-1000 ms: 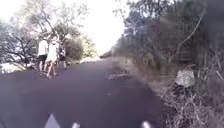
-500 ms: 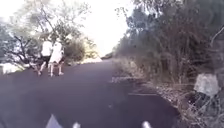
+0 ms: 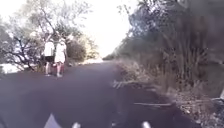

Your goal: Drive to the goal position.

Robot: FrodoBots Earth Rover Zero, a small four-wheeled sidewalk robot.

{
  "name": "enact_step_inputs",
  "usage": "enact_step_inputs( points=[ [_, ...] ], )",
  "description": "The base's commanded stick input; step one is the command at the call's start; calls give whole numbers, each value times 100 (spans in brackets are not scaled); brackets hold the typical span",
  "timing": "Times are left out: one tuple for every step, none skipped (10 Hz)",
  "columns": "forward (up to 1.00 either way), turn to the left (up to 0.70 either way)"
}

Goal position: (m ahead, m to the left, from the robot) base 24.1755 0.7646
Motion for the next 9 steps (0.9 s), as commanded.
enact_step_inputs(
  points=[
    [85, 0],
    [85, 0],
    [85, 0],
    [85, 0],
    [85, 0],
    [85, 0],
    [85, 0],
    [85, 0],
    [85, 0]
  ],
)
